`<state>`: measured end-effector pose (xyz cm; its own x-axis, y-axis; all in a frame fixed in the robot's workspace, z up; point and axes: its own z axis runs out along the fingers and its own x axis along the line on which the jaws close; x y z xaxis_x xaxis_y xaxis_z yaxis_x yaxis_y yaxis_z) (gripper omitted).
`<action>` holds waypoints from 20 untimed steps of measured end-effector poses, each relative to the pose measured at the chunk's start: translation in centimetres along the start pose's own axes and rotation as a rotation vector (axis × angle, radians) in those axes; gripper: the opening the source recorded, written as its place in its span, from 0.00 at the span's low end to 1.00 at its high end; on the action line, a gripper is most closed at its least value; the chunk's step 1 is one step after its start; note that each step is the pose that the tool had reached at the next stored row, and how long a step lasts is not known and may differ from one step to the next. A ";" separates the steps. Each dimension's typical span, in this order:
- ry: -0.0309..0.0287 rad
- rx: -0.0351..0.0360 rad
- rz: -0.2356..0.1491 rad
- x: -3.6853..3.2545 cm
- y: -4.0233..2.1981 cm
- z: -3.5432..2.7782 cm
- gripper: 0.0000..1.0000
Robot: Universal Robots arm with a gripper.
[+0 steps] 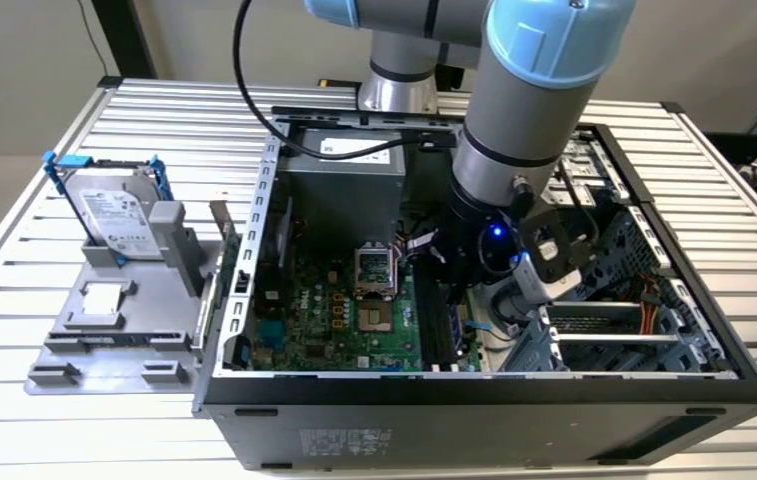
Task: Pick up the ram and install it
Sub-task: 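Insert the ram into the slot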
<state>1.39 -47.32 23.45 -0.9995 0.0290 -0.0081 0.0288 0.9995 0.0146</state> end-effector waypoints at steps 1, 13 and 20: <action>-0.0001 -0.0002 0.001 0.00 0.00 0.00 0.00; 0.0047 0.0009 0.024 0.00 -0.01 0.43 0.00; 0.0232 0.0035 0.025 -0.22 0.00 0.52 0.00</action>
<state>1.62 -47.32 22.94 -0.9985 0.0533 0.0155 0.0534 0.9985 0.0110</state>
